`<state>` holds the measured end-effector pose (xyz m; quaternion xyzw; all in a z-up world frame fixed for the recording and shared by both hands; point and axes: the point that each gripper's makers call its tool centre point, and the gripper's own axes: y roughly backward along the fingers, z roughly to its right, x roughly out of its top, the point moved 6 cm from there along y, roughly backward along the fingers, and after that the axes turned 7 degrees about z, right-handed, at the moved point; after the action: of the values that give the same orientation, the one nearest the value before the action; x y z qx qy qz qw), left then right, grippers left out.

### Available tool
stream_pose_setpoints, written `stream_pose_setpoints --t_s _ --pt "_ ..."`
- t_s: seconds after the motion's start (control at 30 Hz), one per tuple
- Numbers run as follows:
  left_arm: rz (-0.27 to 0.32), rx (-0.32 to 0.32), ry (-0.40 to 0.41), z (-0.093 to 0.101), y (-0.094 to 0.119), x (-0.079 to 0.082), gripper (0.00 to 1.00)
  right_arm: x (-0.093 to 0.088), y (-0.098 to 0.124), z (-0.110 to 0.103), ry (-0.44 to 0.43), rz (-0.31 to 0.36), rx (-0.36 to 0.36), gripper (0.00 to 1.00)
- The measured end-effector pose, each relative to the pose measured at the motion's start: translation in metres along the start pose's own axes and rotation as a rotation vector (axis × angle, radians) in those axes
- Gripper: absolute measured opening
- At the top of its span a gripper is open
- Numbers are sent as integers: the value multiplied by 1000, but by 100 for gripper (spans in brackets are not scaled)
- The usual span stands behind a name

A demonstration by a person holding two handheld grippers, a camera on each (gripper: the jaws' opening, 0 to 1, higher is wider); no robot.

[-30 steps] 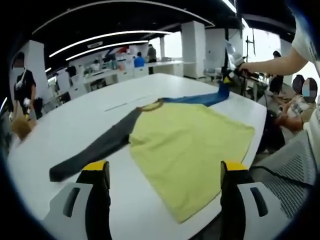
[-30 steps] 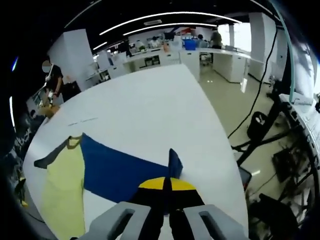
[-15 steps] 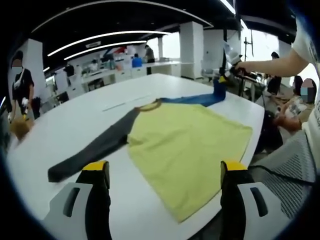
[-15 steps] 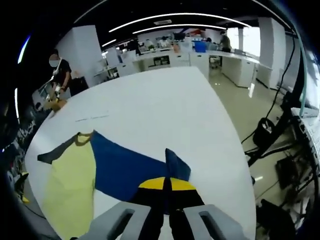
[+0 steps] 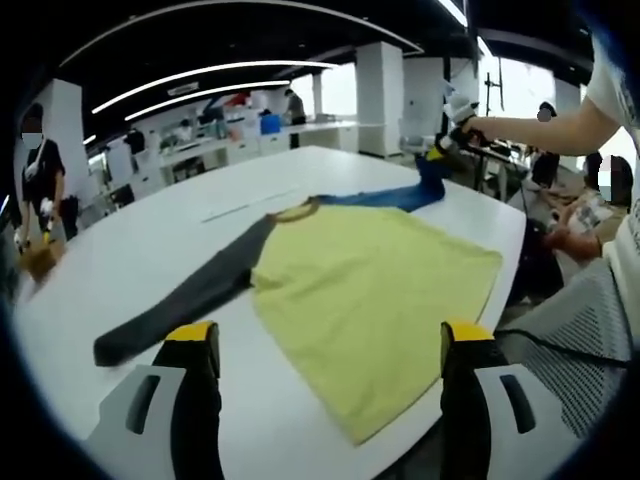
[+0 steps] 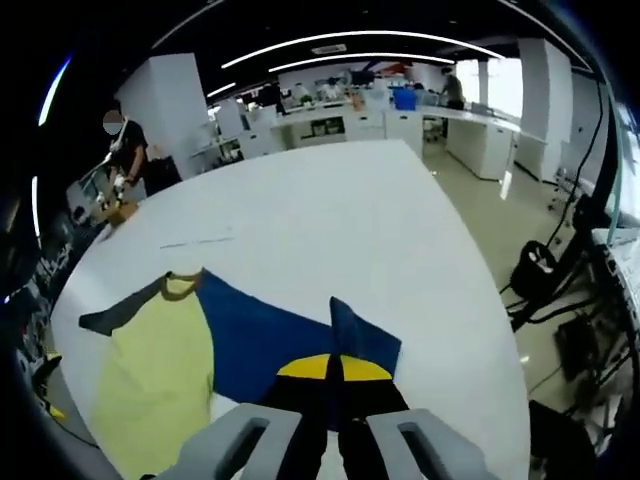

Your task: Fold the garment on the visible template until the final outline fits inside the template.

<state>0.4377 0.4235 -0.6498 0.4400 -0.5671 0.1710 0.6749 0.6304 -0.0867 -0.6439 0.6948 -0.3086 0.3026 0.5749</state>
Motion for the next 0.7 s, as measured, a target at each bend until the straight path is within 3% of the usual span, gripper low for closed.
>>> stream_pose_setpoints --t_s 0.7 --pt "22 -26 36 -6 -4 0 87 -8 -23 -63 22 -22 71 0"
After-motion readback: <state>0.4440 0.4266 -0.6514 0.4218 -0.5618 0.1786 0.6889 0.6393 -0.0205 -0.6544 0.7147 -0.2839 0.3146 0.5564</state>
